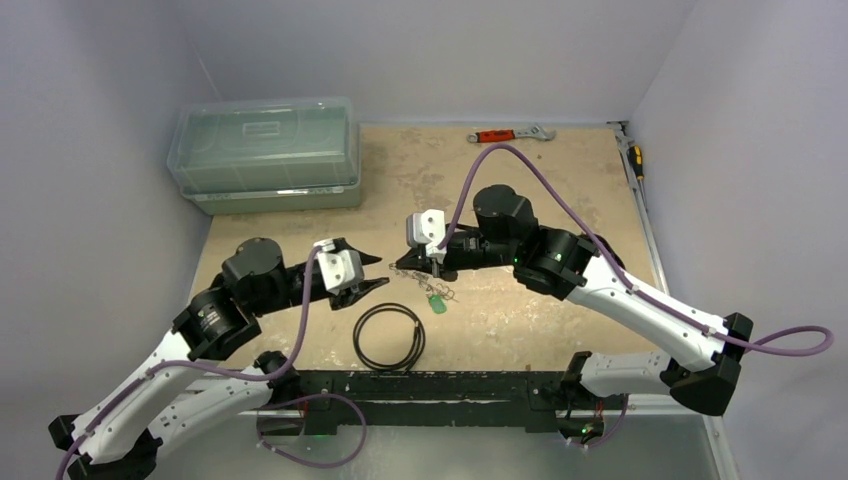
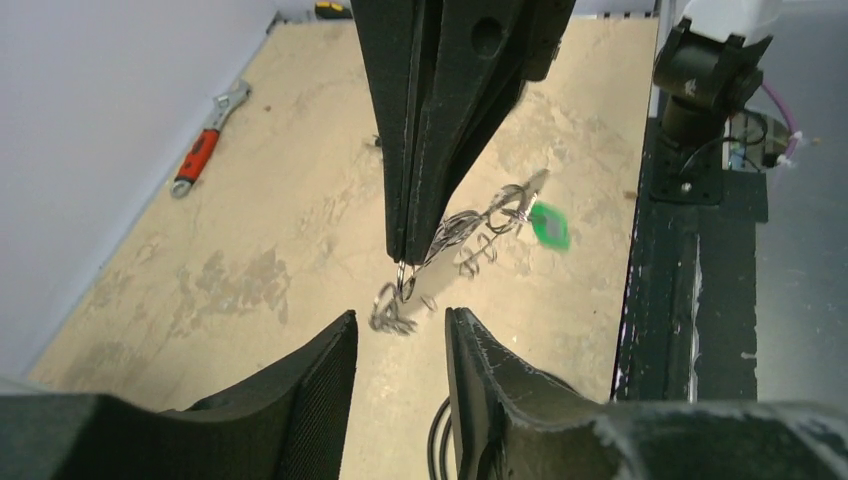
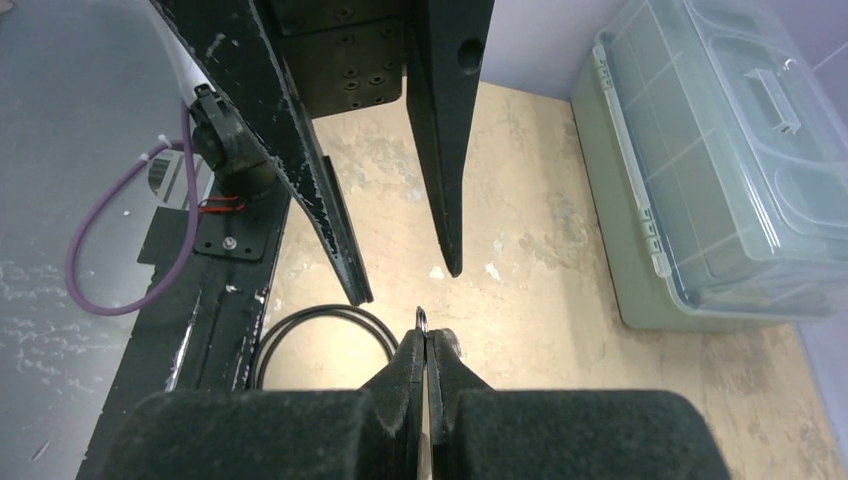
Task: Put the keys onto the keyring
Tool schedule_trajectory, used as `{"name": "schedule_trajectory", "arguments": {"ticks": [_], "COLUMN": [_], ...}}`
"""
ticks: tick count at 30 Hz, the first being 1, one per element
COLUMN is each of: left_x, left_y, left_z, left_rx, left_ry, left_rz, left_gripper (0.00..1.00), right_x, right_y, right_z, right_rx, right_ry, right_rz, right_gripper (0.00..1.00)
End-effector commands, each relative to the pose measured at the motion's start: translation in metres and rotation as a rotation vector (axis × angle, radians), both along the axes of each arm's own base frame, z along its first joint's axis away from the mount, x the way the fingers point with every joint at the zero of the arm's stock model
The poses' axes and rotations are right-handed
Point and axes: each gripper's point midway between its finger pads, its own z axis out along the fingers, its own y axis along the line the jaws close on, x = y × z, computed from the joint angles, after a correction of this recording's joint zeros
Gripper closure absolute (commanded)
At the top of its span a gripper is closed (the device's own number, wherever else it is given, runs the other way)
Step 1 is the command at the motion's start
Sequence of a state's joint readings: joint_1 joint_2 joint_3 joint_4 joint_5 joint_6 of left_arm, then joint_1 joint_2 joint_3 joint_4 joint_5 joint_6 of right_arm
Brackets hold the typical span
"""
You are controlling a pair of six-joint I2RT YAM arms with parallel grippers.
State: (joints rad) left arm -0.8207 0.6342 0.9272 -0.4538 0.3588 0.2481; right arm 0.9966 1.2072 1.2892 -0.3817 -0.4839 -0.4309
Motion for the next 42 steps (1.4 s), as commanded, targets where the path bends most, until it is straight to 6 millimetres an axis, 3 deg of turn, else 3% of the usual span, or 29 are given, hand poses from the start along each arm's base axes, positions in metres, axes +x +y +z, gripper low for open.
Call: {"name": "schedule_trajectory", "arguments": {"ticks": [1,19,21,23,31,36,38,42], "left_x": [0.002,0.015,0.015,0.016,0.011,-0.001,-0.006,-0.016], "left_y": [0.0,-0.024,-0.026,-0.028,-0.031,-0.026,-0.022,-0.014], "left_z": [0.0,-0.001,-0.002,-0.003,0.006,0.023,0.034,0.05], "left_rx": [0.055,0.025,0.022,0.02,-0.073,-0.2,-0.258,-0.351], "left_ry": [0.008,-0.011,-0.014,-0.016,-0.066,-0.129,-0.162,-0.206], "left_rz": [0.0,-0.04,-0.048,-0.054,-0.076,-0.098,-0.101,-0.111], "left_gripper": [0.65,0.84,0.88,0.99,1.0,1.0,1.0,1.0], "right_x": [0.004,0.001,0.0,-0.001,-0.001,0.004,0.001,-0.008], "right_y": [0.002,-0.001,-0.001,-0.001,-0.009,-0.028,-0.035,-0.042], "right_z": [0.013,0.014,0.014,0.016,0.031,0.056,0.063,0.069], "right_rx": [0.029,0.033,0.038,0.043,0.108,0.217,0.25,0.285], "right_ry": [-0.035,-0.038,-0.039,-0.04,-0.079,-0.125,-0.133,-0.129], "right_rz": [-0.013,-0.01,-0.006,0.001,-0.027,-0.098,-0.091,-0.028], "right_gripper": [1.0,1.0,1.0,1.0,1.0,0.61,0.55,0.54]}}
